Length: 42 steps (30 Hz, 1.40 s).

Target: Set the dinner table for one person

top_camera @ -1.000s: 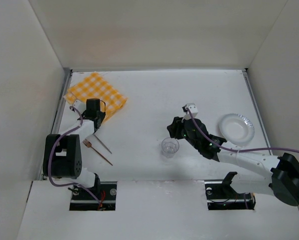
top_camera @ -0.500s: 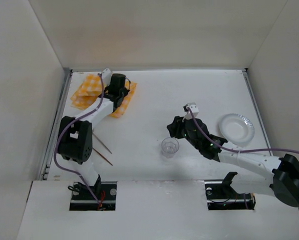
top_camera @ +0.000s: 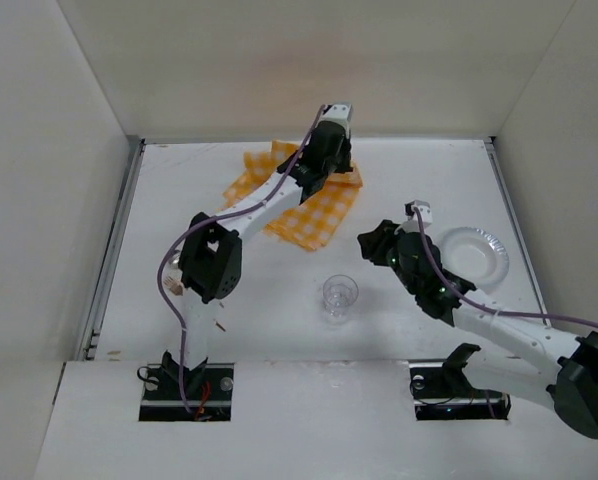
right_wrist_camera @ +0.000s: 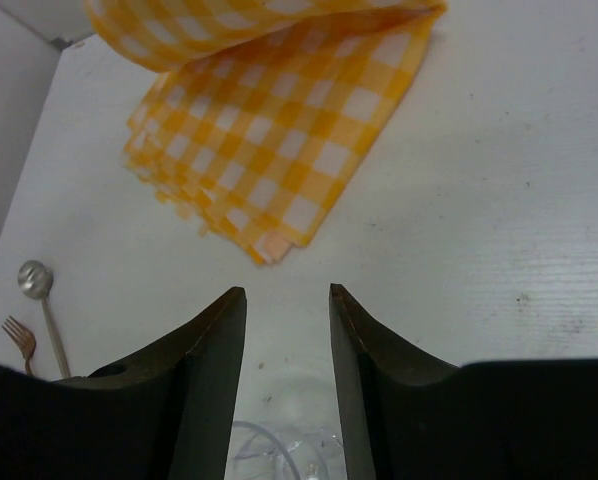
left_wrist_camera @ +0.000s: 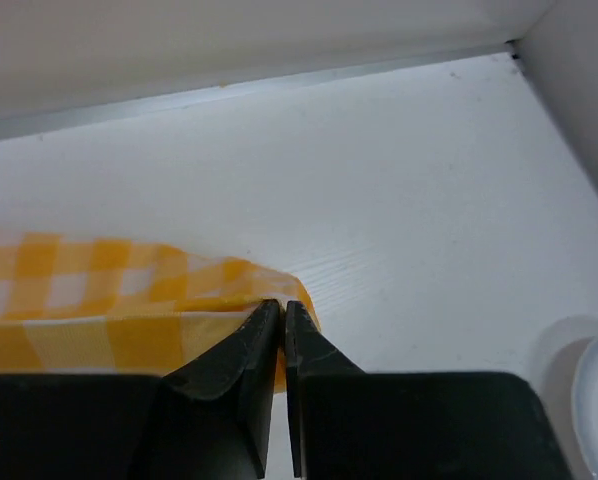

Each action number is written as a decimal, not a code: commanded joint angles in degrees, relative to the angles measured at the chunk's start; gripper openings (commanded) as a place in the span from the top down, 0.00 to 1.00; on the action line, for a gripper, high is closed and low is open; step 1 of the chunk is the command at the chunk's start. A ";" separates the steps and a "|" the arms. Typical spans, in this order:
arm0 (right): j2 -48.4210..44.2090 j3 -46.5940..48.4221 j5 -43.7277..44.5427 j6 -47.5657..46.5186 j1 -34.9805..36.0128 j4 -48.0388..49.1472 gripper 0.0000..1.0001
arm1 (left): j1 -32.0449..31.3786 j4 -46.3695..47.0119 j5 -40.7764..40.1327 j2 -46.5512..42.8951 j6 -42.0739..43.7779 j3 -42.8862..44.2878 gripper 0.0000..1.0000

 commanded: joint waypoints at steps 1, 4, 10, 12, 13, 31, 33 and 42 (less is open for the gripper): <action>0.62 -0.33 0.58 3.33 -0.79 3.44 0.56 | 2.53 -5.84 8.05 2.19 3.13 10.99 0.93; 3.43 0.73 1.02 4.04 -1.05 4.23 0.56 | 3.41 -9.69 3.75 9.22 1.71 22.32 0.91; 9.94 5.38 0.93 3.25 -2.81 2.92 0.43 | 3.32 -5.95 -2.24 3.31 -3.55 15.57 0.56; 10.82 6.53 1.46 2.55 -3.33 2.39 0.40 | 4.11 0.28 -4.43 -6.96 -6.19 -0.06 0.56; 11.61 7.14 0.94 2.11 -3.95 2.39 0.38 | 4.81 3.01 -6.01 -12.50 -8.03 -8.84 0.56; 38.78 33.61 0.39 -14.51 -2.90 -20.99 0.29 | 11.15 15.68 -6.56 -51.23 -39.16 -78.88 0.61; 38.77 32.55 1.54 -13.72 -3.16 -21.95 0.27 | 9.57 17.35 -6.47 -50.00 -40.39 -79.68 0.61; 41.93 30.17 -4.85 -9.41 -5.44 -19.15 0.29 | 3.42 22.46 -6.38 -42.62 -42.94 -77.67 0.60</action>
